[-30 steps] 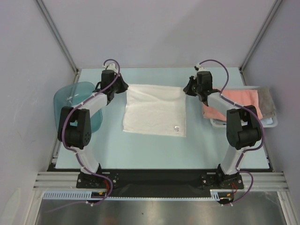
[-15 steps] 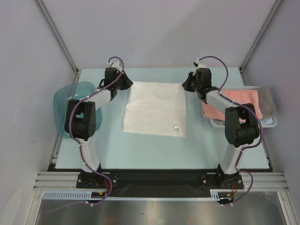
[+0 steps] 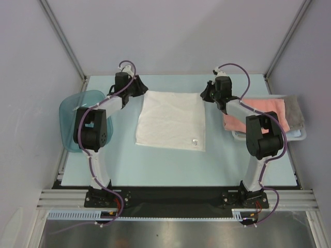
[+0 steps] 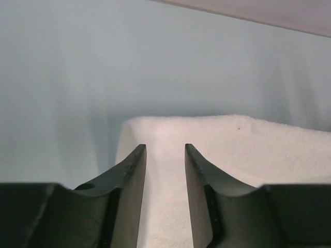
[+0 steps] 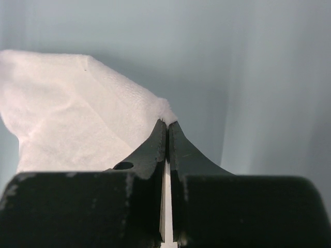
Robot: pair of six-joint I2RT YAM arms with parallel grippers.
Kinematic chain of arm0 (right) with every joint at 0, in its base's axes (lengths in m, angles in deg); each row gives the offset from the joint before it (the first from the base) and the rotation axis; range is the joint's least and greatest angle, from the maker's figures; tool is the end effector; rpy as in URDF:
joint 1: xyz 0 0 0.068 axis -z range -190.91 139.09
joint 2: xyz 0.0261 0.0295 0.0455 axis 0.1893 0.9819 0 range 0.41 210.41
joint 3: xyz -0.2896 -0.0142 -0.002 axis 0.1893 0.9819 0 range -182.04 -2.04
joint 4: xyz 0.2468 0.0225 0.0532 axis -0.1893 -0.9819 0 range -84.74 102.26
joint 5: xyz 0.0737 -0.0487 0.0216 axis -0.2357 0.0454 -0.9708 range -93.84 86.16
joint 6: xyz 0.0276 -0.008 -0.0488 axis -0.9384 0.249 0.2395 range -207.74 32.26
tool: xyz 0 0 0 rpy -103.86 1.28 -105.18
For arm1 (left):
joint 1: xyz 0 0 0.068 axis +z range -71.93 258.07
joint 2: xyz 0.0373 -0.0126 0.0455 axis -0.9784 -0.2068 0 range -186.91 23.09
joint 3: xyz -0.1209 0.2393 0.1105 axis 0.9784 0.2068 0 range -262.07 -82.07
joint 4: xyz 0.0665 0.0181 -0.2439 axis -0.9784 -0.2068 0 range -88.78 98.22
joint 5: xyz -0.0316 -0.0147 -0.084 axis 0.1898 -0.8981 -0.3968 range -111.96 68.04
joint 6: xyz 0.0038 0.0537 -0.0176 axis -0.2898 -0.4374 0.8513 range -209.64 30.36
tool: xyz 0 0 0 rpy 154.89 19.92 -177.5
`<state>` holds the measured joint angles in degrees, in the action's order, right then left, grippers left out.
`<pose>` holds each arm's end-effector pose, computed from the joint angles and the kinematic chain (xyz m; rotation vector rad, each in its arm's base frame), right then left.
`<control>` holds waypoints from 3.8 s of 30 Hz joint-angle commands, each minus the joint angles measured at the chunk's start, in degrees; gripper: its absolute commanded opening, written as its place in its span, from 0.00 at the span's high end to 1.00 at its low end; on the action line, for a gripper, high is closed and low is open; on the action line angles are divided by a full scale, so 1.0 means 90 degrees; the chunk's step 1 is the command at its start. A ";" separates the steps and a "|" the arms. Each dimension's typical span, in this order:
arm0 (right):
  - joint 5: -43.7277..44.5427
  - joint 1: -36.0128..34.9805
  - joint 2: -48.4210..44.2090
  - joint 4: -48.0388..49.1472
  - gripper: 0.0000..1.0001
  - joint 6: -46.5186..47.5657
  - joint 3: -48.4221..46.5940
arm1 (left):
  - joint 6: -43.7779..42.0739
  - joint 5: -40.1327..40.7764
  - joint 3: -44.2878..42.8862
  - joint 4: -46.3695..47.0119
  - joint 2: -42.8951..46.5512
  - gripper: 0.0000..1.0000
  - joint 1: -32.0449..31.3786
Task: Fold and stack the towels
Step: Fold the towel
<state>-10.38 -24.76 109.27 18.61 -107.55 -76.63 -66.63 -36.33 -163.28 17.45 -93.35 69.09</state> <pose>0.4265 0.1099 0.2434 0.0369 2.0892 0.4782 0.4669 -0.0837 0.2291 -0.0904 2.0607 -0.6031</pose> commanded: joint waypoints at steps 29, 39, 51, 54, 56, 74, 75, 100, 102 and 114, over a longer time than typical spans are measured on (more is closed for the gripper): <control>-0.0073 -0.0346 -0.0278 0.0553 1.00 0.0024 0.0102 | 0.0832 0.1333 -0.1094 -0.2735 -0.1144 0.87 -0.0458; -0.0484 -0.0561 -0.1469 0.1140 1.00 0.0141 0.1556 | 0.1271 0.1411 -0.0645 -0.2345 -0.0422 0.80 -0.0312; -0.0327 -0.1069 -0.2681 0.1169 1.00 0.0258 0.2828 | 0.1995 0.1333 0.0848 -0.1407 0.1247 0.83 -0.0068; -0.0288 -0.1224 -0.2993 0.1228 1.00 0.0277 0.3160 | 0.2073 0.1217 0.1210 -0.1154 0.1501 0.85 -0.0068; -0.0249 -0.1274 -0.3120 0.1267 1.00 0.0278 0.3393 | 0.2180 0.1128 0.1376 -0.1046 0.1571 0.87 -0.0077; -0.0221 -0.2025 -0.4058 0.1258 1.00 0.0444 0.4419 | 0.2854 0.0230 0.2490 0.0545 0.1034 0.93 -0.0097; -0.0201 -0.2074 -0.4087 0.1257 1.00 0.0444 0.4469 | 0.2854 0.0210 0.2442 0.0546 0.0898 0.93 -0.0097; 0.0483 -0.2856 -0.4722 0.0330 1.00 0.0171 0.5299 | 0.2805 0.0483 0.1641 -0.0342 -0.0138 0.98 0.0001; 0.0590 -0.2963 -0.4868 0.0213 1.00 0.0141 0.5416 | 0.2815 0.0483 0.1592 -0.0362 -0.0167 0.98 0.0030; 0.0678 -0.3139 -0.5309 0.0144 1.00 -0.0308 0.5953 | 0.2825 0.0445 0.1426 -0.0391 -0.0333 0.99 0.0098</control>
<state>-5.07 -52.23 61.55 19.85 -108.67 -24.11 -41.02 -35.89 -149.29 15.73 -94.01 68.77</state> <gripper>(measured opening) 0.018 0.012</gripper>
